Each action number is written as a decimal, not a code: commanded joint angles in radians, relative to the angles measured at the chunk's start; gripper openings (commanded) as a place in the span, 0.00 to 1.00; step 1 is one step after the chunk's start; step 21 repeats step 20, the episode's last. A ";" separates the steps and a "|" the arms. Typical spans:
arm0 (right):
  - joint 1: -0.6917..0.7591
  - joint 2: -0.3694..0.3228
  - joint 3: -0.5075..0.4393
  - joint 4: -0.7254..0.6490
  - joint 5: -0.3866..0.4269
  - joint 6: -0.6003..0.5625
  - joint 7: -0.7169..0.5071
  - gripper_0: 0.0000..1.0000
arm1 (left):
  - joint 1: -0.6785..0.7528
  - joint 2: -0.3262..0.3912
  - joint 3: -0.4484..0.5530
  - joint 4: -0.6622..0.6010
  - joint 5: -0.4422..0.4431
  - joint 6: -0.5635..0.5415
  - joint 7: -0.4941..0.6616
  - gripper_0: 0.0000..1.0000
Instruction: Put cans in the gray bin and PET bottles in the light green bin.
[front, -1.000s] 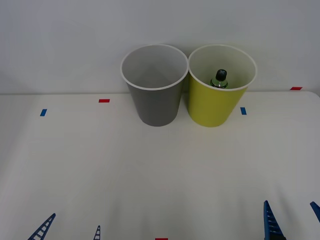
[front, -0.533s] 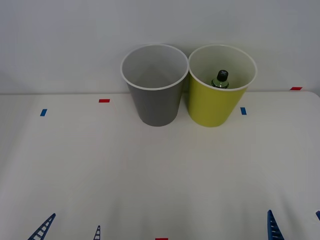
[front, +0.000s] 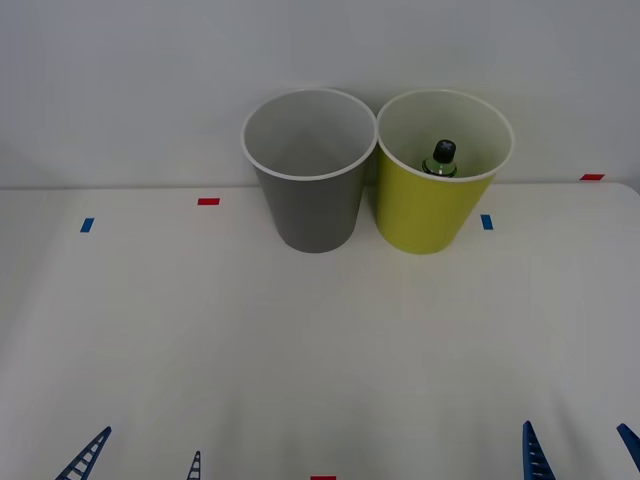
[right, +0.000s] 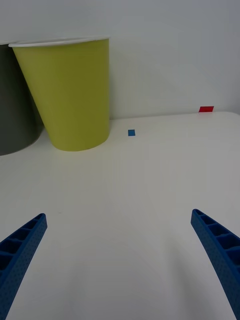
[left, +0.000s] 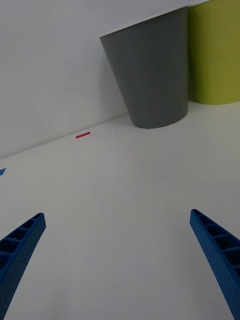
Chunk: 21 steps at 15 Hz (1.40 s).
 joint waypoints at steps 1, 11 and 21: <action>0.000 0.000 0.000 0.000 0.000 0.000 0.000 1.00 | 0.000 0.000 0.000 0.000 0.000 0.000 0.000 1.00; 0.000 0.000 0.000 0.000 0.000 0.000 0.000 1.00 | 0.000 0.000 0.000 0.000 0.000 0.000 0.000 1.00; 0.000 0.000 0.000 0.000 0.000 0.000 0.000 1.00 | 0.000 0.000 0.000 0.000 0.000 0.000 0.000 1.00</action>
